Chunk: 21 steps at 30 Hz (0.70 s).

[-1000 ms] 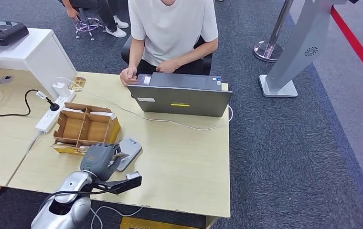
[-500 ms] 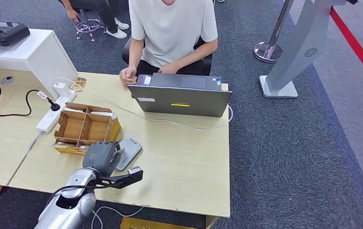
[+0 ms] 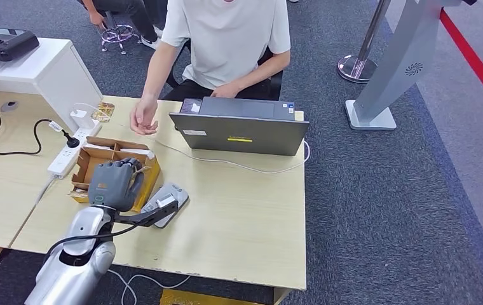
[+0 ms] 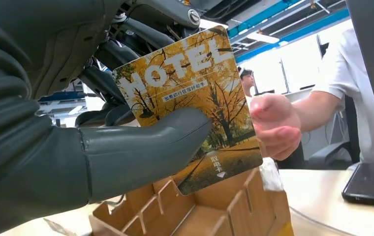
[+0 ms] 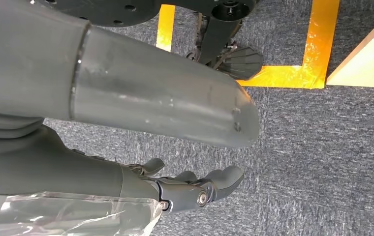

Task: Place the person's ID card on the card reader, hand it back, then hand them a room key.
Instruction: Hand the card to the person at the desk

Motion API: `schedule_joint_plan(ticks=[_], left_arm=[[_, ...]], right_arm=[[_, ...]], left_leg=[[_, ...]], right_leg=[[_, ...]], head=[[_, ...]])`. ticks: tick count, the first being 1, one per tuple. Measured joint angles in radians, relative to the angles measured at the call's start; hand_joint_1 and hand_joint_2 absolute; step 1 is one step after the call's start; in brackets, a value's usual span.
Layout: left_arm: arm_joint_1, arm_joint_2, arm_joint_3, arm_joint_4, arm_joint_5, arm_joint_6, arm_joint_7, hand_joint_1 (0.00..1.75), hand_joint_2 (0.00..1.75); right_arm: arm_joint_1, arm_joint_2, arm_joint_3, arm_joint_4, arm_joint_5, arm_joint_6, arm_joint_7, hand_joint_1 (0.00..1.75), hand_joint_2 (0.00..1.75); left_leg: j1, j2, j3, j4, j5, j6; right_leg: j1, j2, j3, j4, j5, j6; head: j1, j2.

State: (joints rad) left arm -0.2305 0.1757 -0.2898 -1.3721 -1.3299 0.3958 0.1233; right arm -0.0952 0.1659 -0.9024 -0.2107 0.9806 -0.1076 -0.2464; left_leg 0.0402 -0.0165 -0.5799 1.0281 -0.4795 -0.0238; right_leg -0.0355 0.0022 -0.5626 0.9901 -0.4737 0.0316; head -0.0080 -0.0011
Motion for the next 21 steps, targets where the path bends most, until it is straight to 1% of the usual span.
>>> schedule_joint_plan(ticks=[7, 10, 13, 18, 21], left_arm=[[-0.001, 0.004, 0.006, -0.013, -0.006, 0.004, 0.000, 1.75, 1.75], [-0.010, 0.010, 0.009, -0.015, -0.045, 0.042, 0.001, 1.75, 1.75], [-0.066, 0.029, 0.013, -0.012, -0.105, 0.081, 0.002, 1.75, 1.75], [-0.207, 0.046, 0.025, 0.044, -0.131, 0.072, 0.001, 1.75, 1.75], [-0.242, 0.045, 0.025, 0.077, -0.126, 0.077, -0.002, 1.75, 1.75]], right_arm=[[0.000, 0.000, 0.006, 0.000, 0.001, 0.000, 0.000, 0.00, 0.00], [0.000, 0.000, 0.008, 0.000, 0.005, 0.000, 0.001, 0.00, 0.00], [-0.002, 0.000, 0.012, 0.000, 0.012, 0.001, 0.005, 0.00, 0.00], [-0.007, 0.001, 0.015, 0.000, 0.016, 0.003, 0.012, 0.00, 0.00], [-0.008, 0.002, 0.016, 0.001, 0.014, 0.003, 0.012, 0.00, 0.00]], left_leg=[[0.000, 0.000, 0.000, 0.000, 0.000, 0.000], [0.000, 0.000, 0.000, 0.000, 0.000, 0.000], [0.000, 0.000, 0.000, 0.000, 0.001, 0.000], [0.000, -0.001, 0.000, 0.000, 0.002, -0.001], [0.000, 0.000, 0.000, 0.000, 0.002, -0.001]], right_leg=[[0.000, 0.000, 0.000, 0.000, 0.000, 0.000], [0.000, 0.000, 0.000, 0.000, 0.000, 0.000], [0.000, -0.001, -0.001, 0.000, 0.000, 0.000], [0.000, -0.001, -0.001, 0.001, 0.001, -0.001], [0.000, 0.000, -0.001, 0.001, 0.002, -0.001]], head=[[0.000, 0.000], [0.000, 0.000], [0.000, 0.000], [0.000, 0.000], [0.000, 0.000]])
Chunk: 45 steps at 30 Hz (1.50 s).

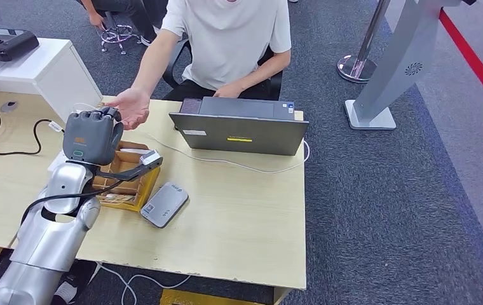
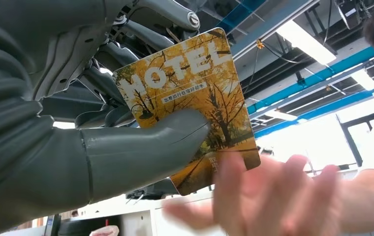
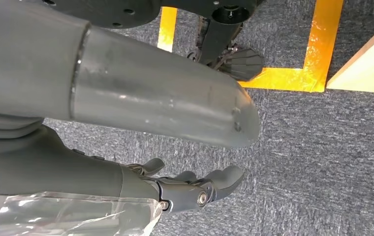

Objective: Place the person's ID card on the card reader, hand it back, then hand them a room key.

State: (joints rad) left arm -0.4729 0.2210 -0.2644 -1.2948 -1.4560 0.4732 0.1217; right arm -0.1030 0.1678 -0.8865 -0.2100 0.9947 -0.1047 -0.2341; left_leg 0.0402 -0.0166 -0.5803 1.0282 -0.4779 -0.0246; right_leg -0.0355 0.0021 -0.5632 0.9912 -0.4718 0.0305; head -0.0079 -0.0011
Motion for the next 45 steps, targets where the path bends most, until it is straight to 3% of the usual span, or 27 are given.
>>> schedule_joint_plan(ticks=[4, 8, 18, 23, 26, 30, 37, 41, 45], left_arm=[[-0.005, -0.001, 0.000, 0.025, 0.002, 0.004, 0.000, 1.75, 1.75], [-0.005, -0.002, 0.000, 0.043, 0.007, 0.003, 0.000, 0.00, 1.75], [0.001, -0.016, -0.001, 0.055, 0.063, -0.020, -0.027, 0.00, 1.75], [0.074, -0.035, -0.027, -0.024, 0.092, -0.081, -0.036, 0.00, 1.75], [0.144, -0.039, -0.053, -0.109, 0.111, -0.104, -0.042, 0.00, 1.75], [0.303, -0.022, -0.092, -0.272, 0.114, -0.112, -0.043, 0.00, 1.75], [0.577, 0.033, -0.103, -0.469, 0.089, -0.044, -0.023, 0.00, 1.75], [0.672, 0.060, -0.060, -0.499, 0.076, 0.005, 0.017, 0.00, 1.75], [0.729, 0.068, 0.055, -0.482, 0.062, 0.069, 0.016, 0.00, 1.75]], right_arm=[[0.000, 0.002, 0.000, 0.000, -0.002, -0.001, 0.002, 0.00, 0.00], [0.000, 0.002, 0.000, 0.001, -0.007, -0.001, 0.002, 0.00, 0.00], [0.001, 0.002, 0.000, 0.001, -0.014, -0.003, -0.001, 0.00, 0.00], [0.008, 0.003, -0.002, 0.001, -0.030, -0.006, -0.015, 0.00, 0.00], [0.015, 0.003, -0.006, 0.001, -0.044, -0.011, -0.022, 0.00, 0.00], [0.031, 0.003, -0.022, 0.001, -0.068, -0.015, -0.036, 0.00, 0.00], [0.042, 0.003, -0.053, 0.001, -0.082, -0.021, -0.045, 0.00, 0.00], [0.042, 0.003, -0.058, 0.001, -0.071, -0.021, -0.045, 0.00, 0.00], [0.041, 0.003, -0.058, 0.001, -0.053, -0.020, -0.045, 0.00, 0.00]], left_leg=[[0.000, 0.000, 0.000, 0.000, 0.000, 0.000], [0.000, 0.000, 0.000, 0.000, 0.000, 0.000], [0.000, 0.000, 0.000, 0.000, 0.000, 0.000], [0.000, 0.000, -0.001, 0.000, 0.000, 0.000], [0.000, 0.001, -0.001, 0.000, -0.002, 0.001], [0.000, 0.003, -0.001, 0.000, -0.004, 0.000], [0.000, 0.003, -0.001, 0.000, -0.005, 0.000], [0.000, 0.002, -0.001, -0.001, -0.006, 0.000], [0.000, 0.002, -0.001, -0.001, -0.005, 0.000]], right_leg=[[0.000, 0.000, 0.000, 0.000, 0.000, 0.000], [0.000, 0.000, -0.001, 0.000, 0.000, 0.000], [0.000, 0.000, -0.001, 0.000, 0.000, 0.000], [0.000, 0.001, -0.001, -0.001, 0.000, 0.000], [0.000, 0.001, -0.001, -0.001, -0.001, 0.001], [0.000, 0.003, -0.002, -0.001, -0.002, 0.001], [0.000, 0.002, -0.002, -0.001, -0.005, 0.001], [0.000, 0.001, -0.001, -0.001, -0.005, 0.001], [0.000, 0.000, -0.001, -0.001, -0.005, 0.001]], head=[[0.000, 0.000], [0.000, 0.000], [0.000, 0.000], [0.000, 0.000], [0.000, 0.000], [-0.001, 0.000], [-0.001, 0.000], [0.000, 0.000], [0.000, 0.000]])
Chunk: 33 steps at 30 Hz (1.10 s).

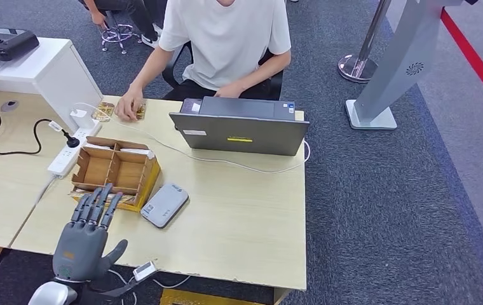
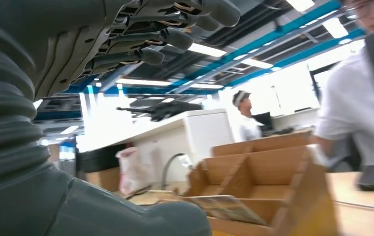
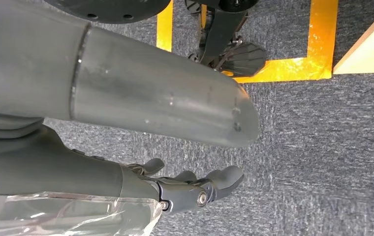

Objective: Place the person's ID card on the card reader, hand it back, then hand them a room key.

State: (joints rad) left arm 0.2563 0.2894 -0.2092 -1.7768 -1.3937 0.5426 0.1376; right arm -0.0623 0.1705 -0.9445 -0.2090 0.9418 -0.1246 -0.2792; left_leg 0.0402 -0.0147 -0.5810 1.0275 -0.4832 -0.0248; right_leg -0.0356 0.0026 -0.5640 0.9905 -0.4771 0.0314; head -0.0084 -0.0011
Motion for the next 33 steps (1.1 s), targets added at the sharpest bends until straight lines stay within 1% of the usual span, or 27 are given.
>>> schedule_joint_plan(ticks=[4, 7, 10, 13, 17, 22, 33], left_arm=[[0.012, -0.005, 0.130, 0.069, 0.001, 0.069, -0.061, 0.00, 1.75], [0.007, -0.013, 0.218, 0.129, 0.005, 0.092, -0.103, 0.00, 1.75], [-0.009, -0.021, 0.275, 0.183, 0.004, 0.103, -0.126, 0.00, 1.75], [-0.026, -0.028, 0.309, 0.226, -0.004, 0.112, -0.143, 0.00, 1.75], [-0.060, -0.040, 0.321, 0.264, -0.021, 0.118, -0.160, 0.00, 1.75], [-0.126, -0.057, 0.316, 0.317, -0.056, 0.125, -0.163, 0.00, 1.75], [-0.272, -0.086, 0.218, 0.411, -0.115, 0.106, -0.114, 0.00, 1.75]], right_arm=[[-0.002, 0.000, 0.000, 0.000, 0.016, 0.001, 0.004, 0.00, 0.00], [-0.003, 0.000, 0.001, 0.000, 0.023, 0.003, 0.008, 0.00, 0.00], [-0.005, 0.000, 0.002, 0.000, 0.027, 0.005, 0.013, 0.00, 0.00], [-0.007, 0.000, 0.004, 0.000, 0.029, 0.005, 0.015, 0.00, 0.00], [-0.009, 0.000, 0.005, 0.000, 0.033, 0.006, 0.015, 0.00, 0.00], [-0.017, 0.000, 0.006, 0.000, 0.041, 0.007, 0.018, 0.00, 0.00], [-0.028, 0.002, 0.018, 0.001, 0.047, 0.009, 0.031, 0.00, 0.00]], left_leg=[[0.000, 0.000, 0.000, 0.000, 0.000, 0.000], [0.000, 0.000, 0.000, 0.000, 0.000, 0.000], [0.000, 0.000, 0.000, 0.000, 0.000, 0.000], [0.000, 0.000, 0.000, 0.000, 0.000, 0.000], [0.000, -0.001, 0.000, 0.000, 0.000, 0.000], [0.000, -0.002, 0.001, 0.000, 0.001, 0.000], [0.000, -0.001, 0.001, 0.001, 0.001, 0.000]], right_leg=[[0.000, 0.000, 0.000, 0.000, 0.000, 0.000], [0.000, 0.000, 0.000, 0.000, 0.000, 0.000], [0.000, 0.000, 0.000, 0.000, 0.000, 0.000], [0.000, 0.000, 0.000, 0.000, 0.000, 0.000], [0.000, -0.001, 0.000, 0.000, 0.000, 0.000], [0.000, -0.001, 0.000, 0.000, 0.001, -0.001], [0.000, -0.001, 0.000, 0.000, 0.001, -0.001]], head=[[0.000, 0.000], [0.000, 0.000], [0.000, 0.000], [0.000, 0.000], [0.000, 0.000], [0.000, 0.000], [0.000, 0.000]])
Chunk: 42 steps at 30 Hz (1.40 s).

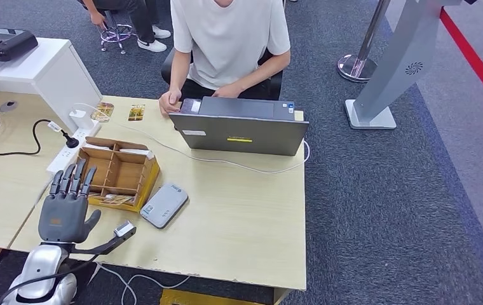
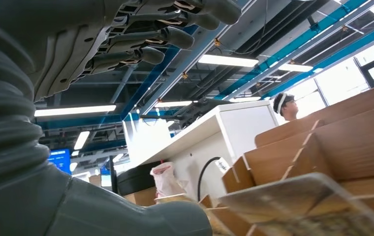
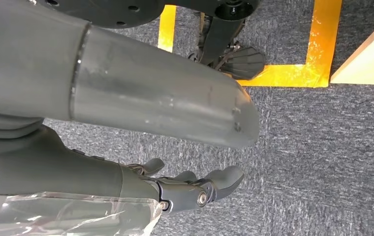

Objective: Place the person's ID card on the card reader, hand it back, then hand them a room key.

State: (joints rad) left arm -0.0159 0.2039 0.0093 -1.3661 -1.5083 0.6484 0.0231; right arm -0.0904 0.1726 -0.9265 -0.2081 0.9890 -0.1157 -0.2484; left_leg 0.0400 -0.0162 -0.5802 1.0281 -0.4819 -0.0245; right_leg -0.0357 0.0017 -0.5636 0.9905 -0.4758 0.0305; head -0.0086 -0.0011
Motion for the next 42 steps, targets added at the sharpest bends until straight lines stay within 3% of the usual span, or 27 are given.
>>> schedule_joint_plan(ticks=[11, 21, 31, 35, 42], left_arm=[[-0.050, -0.010, -0.058, 0.044, 0.007, -0.031, 0.023, 0.00, 1.75], [-0.073, -0.006, -0.073, 0.103, 0.029, -0.130, 0.068, 0.00, 1.75], [-0.087, 0.000, -0.077, 0.140, 0.041, -0.163, 0.082, 0.00, 1.75], [-0.087, 0.001, -0.077, 0.142, 0.046, -0.161, 0.082, 1.75, 1.75], [-0.082, 0.010, -0.078, 0.142, 0.080, -0.135, 0.054, 1.75, 1.75]], right_arm=[[-0.001, 0.001, 0.005, 0.002, 0.000, 0.000, 0.000, 0.00, 0.00], [-0.001, 0.001, 0.005, 0.002, -0.001, 0.007, 0.001, 0.00, 0.00], [-0.001, 0.001, 0.005, 0.002, -0.001, 0.008, 0.001, 0.00, 0.00], [-0.001, 0.001, 0.005, 0.002, -0.001, 0.007, 0.001, 0.00, 0.00], [0.000, 0.001, 0.005, 0.002, 0.000, 0.007, -0.001, 0.00, 0.00]], left_leg=[[0.000, 0.000, 0.000, 0.000, 0.000, 0.000], [0.000, 0.000, 0.000, 0.000, 0.000, 0.000], [0.000, 0.000, 0.000, 0.000, 0.000, 0.000], [0.000, 0.000, 0.000, 0.000, 0.000, 0.000], [0.000, 0.000, 0.000, 0.000, 0.000, 0.000]], right_leg=[[0.000, 0.001, 0.000, 0.000, 0.000, 0.000], [0.000, 0.001, 0.000, 0.000, 0.000, 0.000], [0.000, 0.001, 0.000, 0.000, 0.000, 0.000], [0.000, 0.001, 0.000, 0.000, 0.000, 0.000], [0.000, 0.001, 0.000, 0.000, 0.000, 0.000]], head=[[0.000, 0.000], [0.000, 0.000], [0.000, 0.000], [0.000, 0.000], [0.000, 0.000]])
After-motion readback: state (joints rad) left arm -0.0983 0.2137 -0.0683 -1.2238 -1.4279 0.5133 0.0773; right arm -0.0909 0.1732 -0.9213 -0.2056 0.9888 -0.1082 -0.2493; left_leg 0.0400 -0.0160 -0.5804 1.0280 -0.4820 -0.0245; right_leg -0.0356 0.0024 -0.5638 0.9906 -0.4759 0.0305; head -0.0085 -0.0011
